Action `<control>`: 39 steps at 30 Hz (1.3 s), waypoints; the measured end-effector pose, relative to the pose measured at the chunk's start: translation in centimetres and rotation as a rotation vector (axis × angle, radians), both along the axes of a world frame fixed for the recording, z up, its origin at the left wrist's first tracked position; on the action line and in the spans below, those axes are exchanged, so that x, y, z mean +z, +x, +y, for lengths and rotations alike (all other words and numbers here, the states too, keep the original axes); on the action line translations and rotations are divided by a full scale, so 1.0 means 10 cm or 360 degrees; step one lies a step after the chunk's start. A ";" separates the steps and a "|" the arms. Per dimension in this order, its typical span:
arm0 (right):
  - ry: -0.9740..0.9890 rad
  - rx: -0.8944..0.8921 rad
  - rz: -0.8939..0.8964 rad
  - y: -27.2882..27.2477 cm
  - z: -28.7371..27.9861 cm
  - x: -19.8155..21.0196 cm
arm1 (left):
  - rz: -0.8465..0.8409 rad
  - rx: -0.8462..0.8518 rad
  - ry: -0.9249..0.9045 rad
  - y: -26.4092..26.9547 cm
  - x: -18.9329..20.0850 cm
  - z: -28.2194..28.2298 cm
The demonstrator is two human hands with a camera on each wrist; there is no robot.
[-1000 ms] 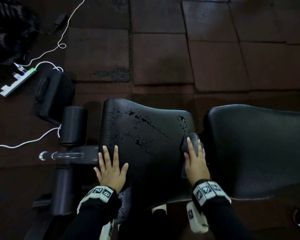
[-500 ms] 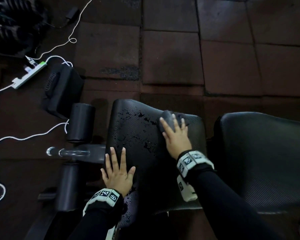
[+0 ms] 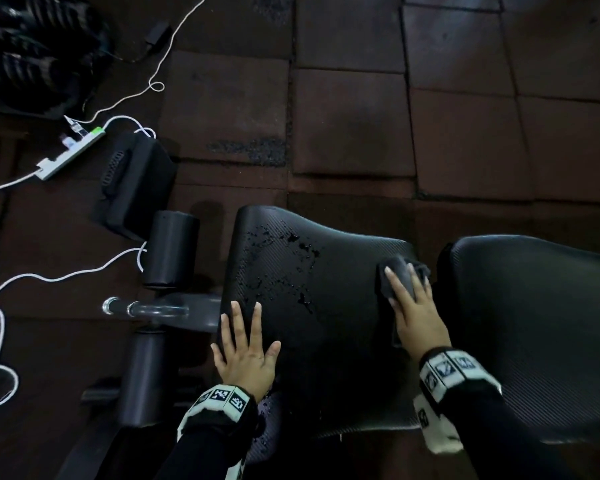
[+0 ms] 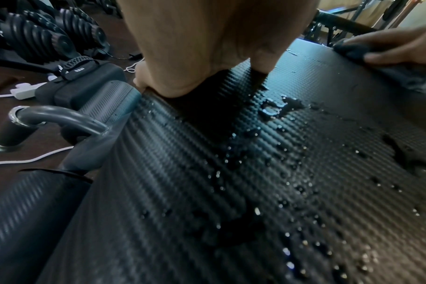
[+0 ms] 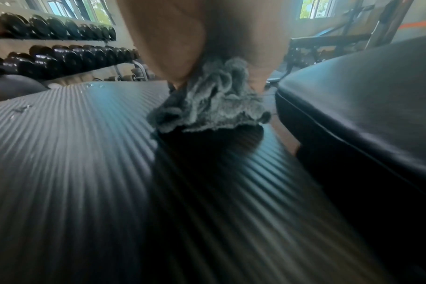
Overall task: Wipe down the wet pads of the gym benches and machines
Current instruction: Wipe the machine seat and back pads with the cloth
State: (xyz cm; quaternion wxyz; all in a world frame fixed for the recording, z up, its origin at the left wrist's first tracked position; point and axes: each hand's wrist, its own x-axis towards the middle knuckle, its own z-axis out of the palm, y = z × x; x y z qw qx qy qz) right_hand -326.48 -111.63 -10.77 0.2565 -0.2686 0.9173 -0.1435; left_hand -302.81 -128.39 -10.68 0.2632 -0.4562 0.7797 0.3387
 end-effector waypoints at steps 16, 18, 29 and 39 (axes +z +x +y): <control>-0.0028 0.0830 0.0184 0.60 0.17 -0.02 | 0.0022 0.0015 -0.0030 0.01 -0.06 0.01; -0.0046 0.0645 0.0112 0.47 0.32 0.01 | 0.0018 0.0006 -0.0025 0.02 -0.07 0.00; 0.0151 0.0213 0.0068 -0.04 -0.86 0.02 | 0.0045 0.0014 -0.0053 0.02 -0.08 0.01; -0.0012 0.0922 0.0103 0.60 -0.16 -0.02 | 0.0448 0.0123 -0.0048 0.18 -0.12 -0.03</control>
